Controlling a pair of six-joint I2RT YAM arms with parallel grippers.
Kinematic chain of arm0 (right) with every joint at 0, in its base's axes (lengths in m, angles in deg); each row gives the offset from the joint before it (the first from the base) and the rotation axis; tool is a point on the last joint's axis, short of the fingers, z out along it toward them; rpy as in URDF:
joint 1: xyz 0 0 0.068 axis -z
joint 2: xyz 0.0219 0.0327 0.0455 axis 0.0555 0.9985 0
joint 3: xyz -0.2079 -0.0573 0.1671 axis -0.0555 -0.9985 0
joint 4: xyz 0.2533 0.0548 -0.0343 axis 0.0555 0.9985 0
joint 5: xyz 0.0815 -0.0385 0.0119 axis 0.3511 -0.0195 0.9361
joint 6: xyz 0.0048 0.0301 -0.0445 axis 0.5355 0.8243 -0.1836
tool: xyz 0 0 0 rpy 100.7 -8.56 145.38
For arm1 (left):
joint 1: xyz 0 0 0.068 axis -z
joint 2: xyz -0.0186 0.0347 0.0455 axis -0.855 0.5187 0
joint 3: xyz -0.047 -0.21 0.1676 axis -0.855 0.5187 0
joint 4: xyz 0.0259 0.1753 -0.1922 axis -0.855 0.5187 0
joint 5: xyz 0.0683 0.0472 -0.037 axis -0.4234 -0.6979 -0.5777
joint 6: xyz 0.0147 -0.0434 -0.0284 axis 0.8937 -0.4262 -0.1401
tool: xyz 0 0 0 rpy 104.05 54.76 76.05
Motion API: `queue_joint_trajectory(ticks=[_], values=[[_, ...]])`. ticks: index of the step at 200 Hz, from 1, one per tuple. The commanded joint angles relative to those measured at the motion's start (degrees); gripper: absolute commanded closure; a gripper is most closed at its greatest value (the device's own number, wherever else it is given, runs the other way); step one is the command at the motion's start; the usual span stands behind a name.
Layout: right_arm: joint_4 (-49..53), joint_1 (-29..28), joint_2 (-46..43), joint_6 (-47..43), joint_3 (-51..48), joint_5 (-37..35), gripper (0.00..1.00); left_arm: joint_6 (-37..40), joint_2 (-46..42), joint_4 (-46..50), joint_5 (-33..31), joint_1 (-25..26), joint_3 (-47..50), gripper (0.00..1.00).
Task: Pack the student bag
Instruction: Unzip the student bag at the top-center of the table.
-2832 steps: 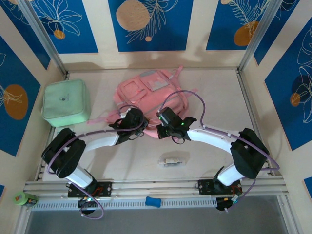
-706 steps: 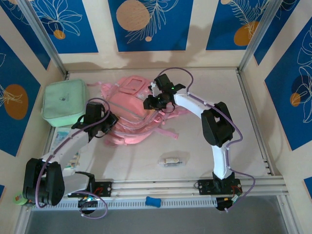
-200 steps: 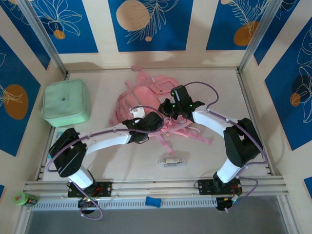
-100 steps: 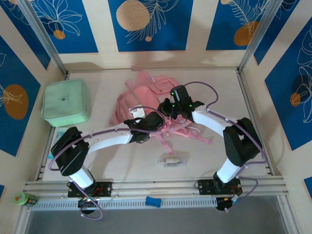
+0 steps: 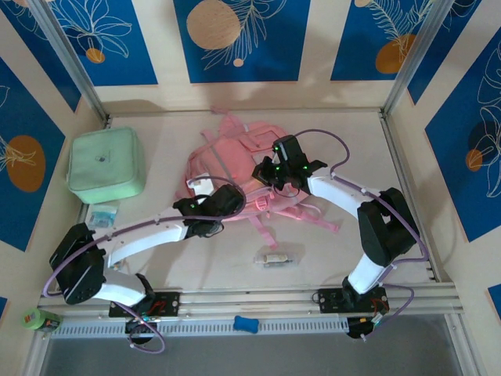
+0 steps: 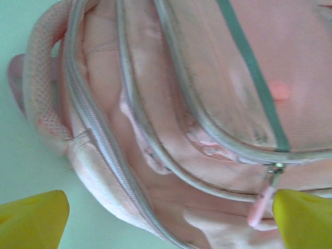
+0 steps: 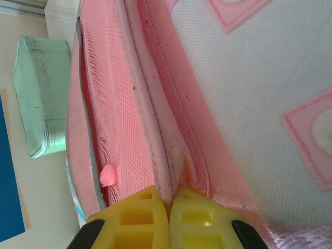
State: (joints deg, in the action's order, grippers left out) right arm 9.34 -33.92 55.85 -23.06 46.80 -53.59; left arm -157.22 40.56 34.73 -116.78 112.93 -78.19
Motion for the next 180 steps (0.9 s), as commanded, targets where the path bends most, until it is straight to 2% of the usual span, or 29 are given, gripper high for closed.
queue_joint_trajectory(ticks=[1,33,48,101,127,160,180], values=[[-3.57,-0.27,0.33,-0.67,2.73,2.36,1.00,0.78,2.57,-2.27,2.18,0.59,-3.10,0.01],[-3.28,-0.16,0.00,-0.60,2.27,2.07,1.00,3.18,8.56,-0.32,3.05,0.76,-8.85,0.02],[-3.36,0.21,-0.01,-0.62,2.20,2.89,1.00,4.75,9.22,-0.59,1.97,1.62,-9.08,0.11],[-3.06,0.63,-0.32,-1.03,2.38,3.15,1.00,13.96,10.56,-2.36,4.74,1.20,-9.96,0.41],[-3.18,0.68,-0.36,-0.87,2.37,3.14,1.00,15.19,12.20,1.12,6.91,-0.26,-12.64,0.53],[-2.83,0.61,-0.37,-1.20,2.75,3.17,1.00,17.59,13.70,-0.92,10.48,-1.58,-12.77,0.61],[-3.02,0.77,-0.37,-1.11,2.35,3.23,1.00,16.07,14.71,2.22,9.18,-1.99,-14.07,0.63]])
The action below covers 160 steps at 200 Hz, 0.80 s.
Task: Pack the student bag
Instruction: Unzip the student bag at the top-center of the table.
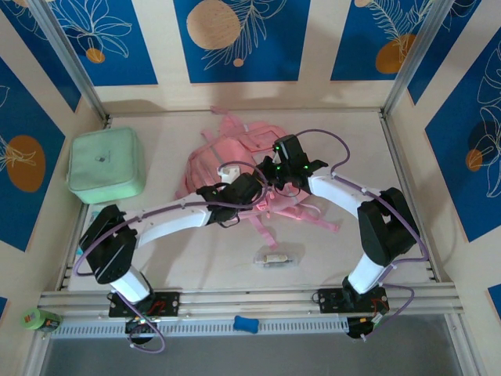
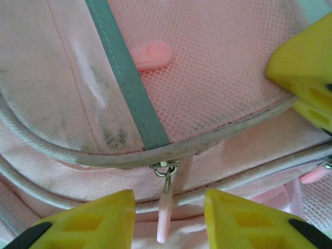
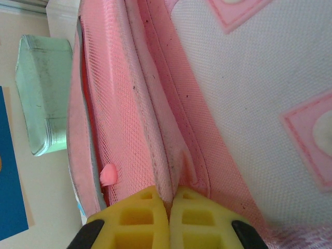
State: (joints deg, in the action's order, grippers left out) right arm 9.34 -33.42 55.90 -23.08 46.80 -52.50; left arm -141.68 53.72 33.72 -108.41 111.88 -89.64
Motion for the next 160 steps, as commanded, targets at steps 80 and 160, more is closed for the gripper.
queue_joint_trajectory(ticks=[80,160], values=[[-0.98,0.29,0.47,-4.16,4.22,1.65,1.00,5.35,2.70,-0.90,3.77,-4.30,-2.06,0.97],[7.83,5.65,0.26,-13.95,8.85,5.00,1.00,19.65,-8.64,-2.75,8.60,-11.35,8.59,1.00]])
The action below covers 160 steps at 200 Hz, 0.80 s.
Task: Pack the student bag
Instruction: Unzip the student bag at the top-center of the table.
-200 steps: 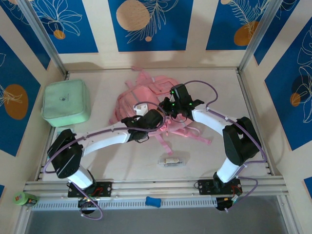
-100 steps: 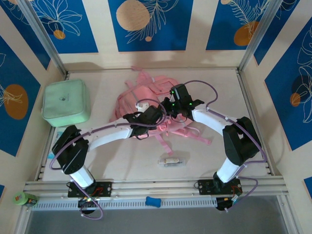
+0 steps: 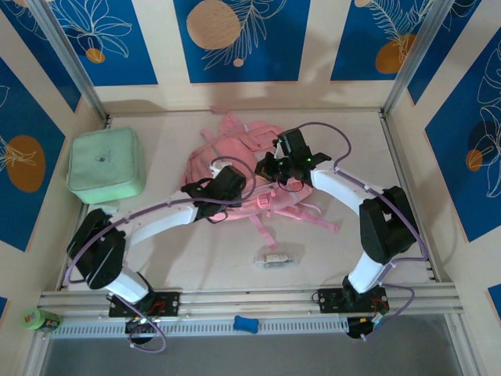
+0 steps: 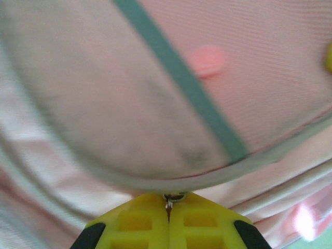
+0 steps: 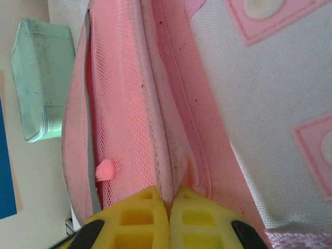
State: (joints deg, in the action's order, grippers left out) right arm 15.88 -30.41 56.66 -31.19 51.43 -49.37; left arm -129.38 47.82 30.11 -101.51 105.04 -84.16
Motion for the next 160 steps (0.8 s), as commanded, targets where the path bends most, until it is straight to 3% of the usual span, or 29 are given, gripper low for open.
queue_joint_trajectory(ticks=[1,20,46,84,103,122,160], values=[[1.42,2.76,-0.49,-5.91,4.29,1.90,1.00,7.51,-2.76,0.97,1.78,-4.61,3.16,1.00],[3.39,3.66,0.51,-8.19,6.31,2.92,1.00,10.57,-4.79,1.76,0.77,-5.32,4.27,1.00],[5.33,3.79,3.09,-10.95,10.32,3.96,1.00,13.57,-6.76,-1.12,8.40,-4.91,5.03,1.00],[10.92,5.26,10.38,-15.22,20.69,5.48,1.00,11.81,-5.30,-5.62,14.41,1.42,3.57,1.00],[12.55,6.43,14.05,-15.63,25.56,7.47,0.83,10.00,-2.64,-6.87,13.64,4.94,1.07,1.00],[12.98,7.88,15.45,-14.82,27.68,11.01,0.65,8.65,-0.07,-7.68,12.97,5.22,-0.89,1.00],[14.01,9.18,7.07,-13.15,18.99,12.27,0.51,9.11,0.73,-4.90,8.68,4.74,-2.18,1.00]])
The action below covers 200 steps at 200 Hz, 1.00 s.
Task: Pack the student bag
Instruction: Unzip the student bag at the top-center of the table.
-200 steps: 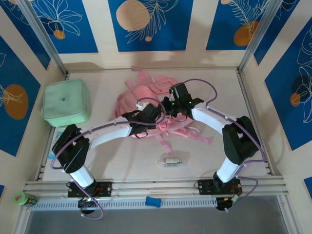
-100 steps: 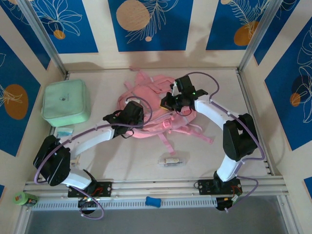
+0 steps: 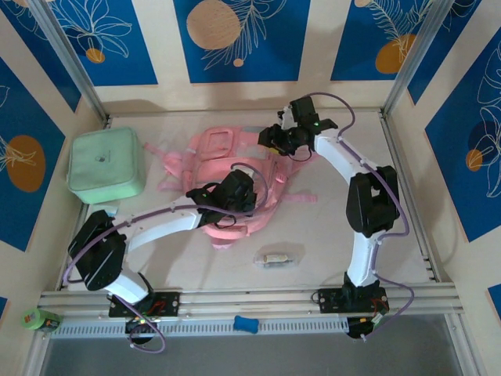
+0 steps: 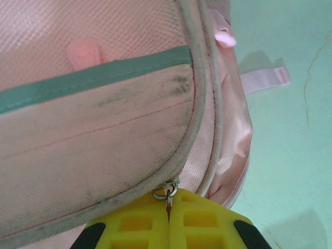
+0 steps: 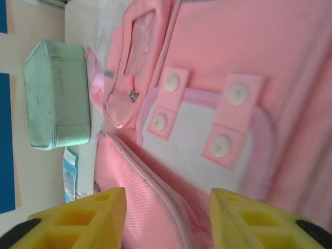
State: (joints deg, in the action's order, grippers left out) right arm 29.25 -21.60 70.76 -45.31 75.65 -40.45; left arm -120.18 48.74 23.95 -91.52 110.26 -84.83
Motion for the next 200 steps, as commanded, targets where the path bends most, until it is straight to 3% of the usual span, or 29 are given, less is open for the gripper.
queue_joint_trajectory(ticks=[1,44,78,97,140,183,200], values=[[0.55,0.43,-7.33,1.08,-5.69,3.41,0.50,-0.06,-0.18,1.23,-1.28,-0.46,-1.49,1.00],[-15.20,-2.09,-18.25,14.63,-27.65,9.12,0.52,0.58,-0.60,-1.15,-0.58,-0.74,0.09,1.00],[-17.90,-6.58,-18.14,19.23,-31.42,3.77,0.54,0.54,-0.19,-1.30,-0.04,-0.79,-0.22,1.00],[-22.77,-7.08,-16.78,21.54,-32.87,4.95,0.61,1.02,-0.23,-1.97,0.29,-0.79,-0.15,1.00],[-21.83,-6.25,-14.90,19.62,-31.59,5.27,0.88,3.11,-1.42,-0.06,-0.05,-0.84,0.44,1.00],[-12.80,-1.25,-16.81,10.24,-28.80,6.66,1.00,9.63,-6.08,5.43,-4.18,-1.59,5.02,1.00],[-8.57,1.86,-15.74,5.82,-25.85,8.45,1.00,12.85,-8.45,6.19,-4.76,-3.28,8.05,1.00]])
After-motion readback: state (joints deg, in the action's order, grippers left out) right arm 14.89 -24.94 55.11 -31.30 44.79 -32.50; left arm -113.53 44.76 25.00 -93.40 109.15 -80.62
